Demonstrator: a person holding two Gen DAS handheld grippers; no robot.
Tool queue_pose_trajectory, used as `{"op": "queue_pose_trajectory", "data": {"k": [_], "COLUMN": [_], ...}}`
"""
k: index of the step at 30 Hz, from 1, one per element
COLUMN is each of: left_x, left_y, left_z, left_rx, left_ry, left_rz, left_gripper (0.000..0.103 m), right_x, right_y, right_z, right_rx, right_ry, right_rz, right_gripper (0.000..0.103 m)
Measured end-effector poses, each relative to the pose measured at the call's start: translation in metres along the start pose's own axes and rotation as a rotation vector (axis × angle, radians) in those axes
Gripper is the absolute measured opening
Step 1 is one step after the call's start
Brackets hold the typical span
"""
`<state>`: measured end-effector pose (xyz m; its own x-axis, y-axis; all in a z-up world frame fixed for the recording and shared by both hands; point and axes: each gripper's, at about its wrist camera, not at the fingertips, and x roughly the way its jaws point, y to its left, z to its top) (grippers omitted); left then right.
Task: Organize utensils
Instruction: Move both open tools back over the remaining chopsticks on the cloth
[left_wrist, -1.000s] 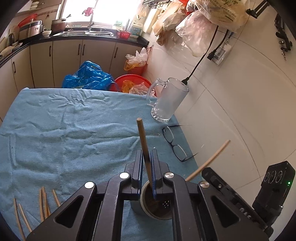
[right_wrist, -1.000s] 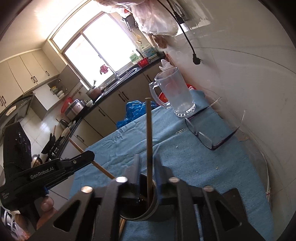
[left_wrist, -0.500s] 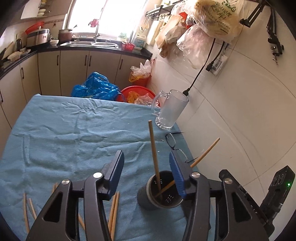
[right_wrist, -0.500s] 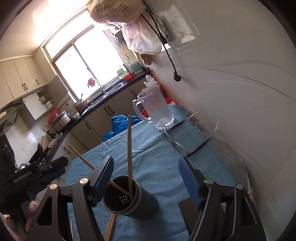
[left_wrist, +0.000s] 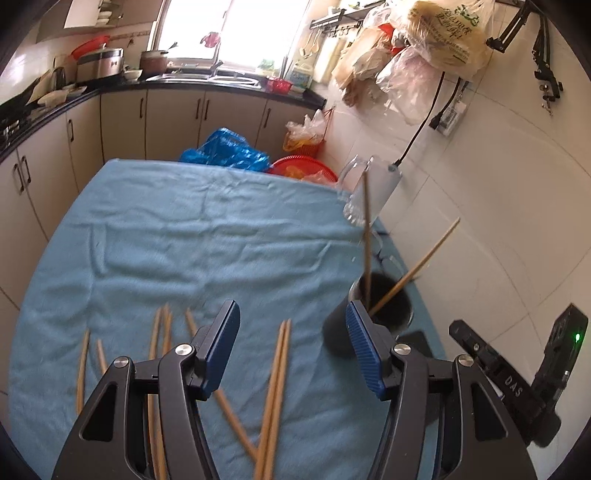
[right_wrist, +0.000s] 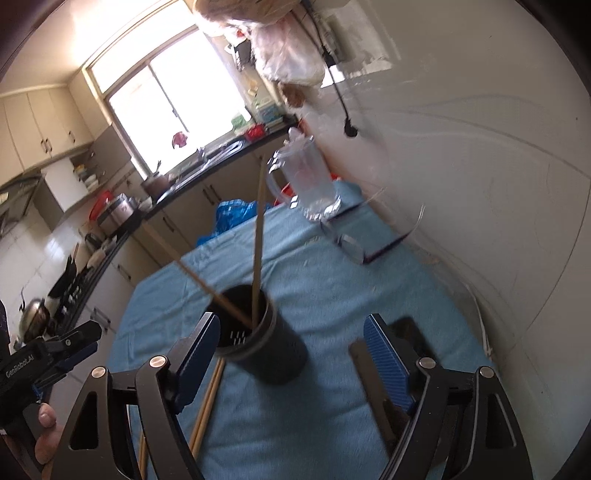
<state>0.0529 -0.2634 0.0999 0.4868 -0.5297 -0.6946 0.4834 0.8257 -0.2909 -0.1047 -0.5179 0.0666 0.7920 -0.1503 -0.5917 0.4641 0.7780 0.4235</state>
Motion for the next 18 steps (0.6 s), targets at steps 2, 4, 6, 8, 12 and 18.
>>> {"op": "queue_pose_trajectory", "data": {"k": [2,4,6,8,12,18], "left_x": [-0.004,-0.008,-0.014,-0.020,-0.034,-0.046], "left_y": [0.010,0.019,0.032,0.045,0.068,0.097], "left_z": [-0.012,-0.022,-0.034,-0.047,-0.065,-0.086], "left_rx": [0.004,0.001,-0.009,-0.019,-0.035,-0.065], "left_ry": [0.013,0.025,0.034,0.046,0.052,0.057], "left_rz": [0.014,0.024,0.037,0.047,0.067,0.100], "left_gripper": [0.059,0.059,0.059,0.059,0.059,0.059], "right_x": [0.001,0.003,0.006,0.009,0.015,0.021], "right_y": [0.007,0.017,0.026,0.037,0.053,0.085], "right_z": [-0.010,-0.021,-0.031,-0.042,-0.059,-0.082], "right_rx": [-0.022,-0.057,-0.086,-0.110,-0.141,-0.206], "right_ry": [0.021,0.048,0.069,0.097,0.130,0.180], "right_rz": [0.004,0.009,0.016,0.027,0.044,0.075], "right_gripper": [0.084,0.084,0.084,0.084,0.084,0.084]}}
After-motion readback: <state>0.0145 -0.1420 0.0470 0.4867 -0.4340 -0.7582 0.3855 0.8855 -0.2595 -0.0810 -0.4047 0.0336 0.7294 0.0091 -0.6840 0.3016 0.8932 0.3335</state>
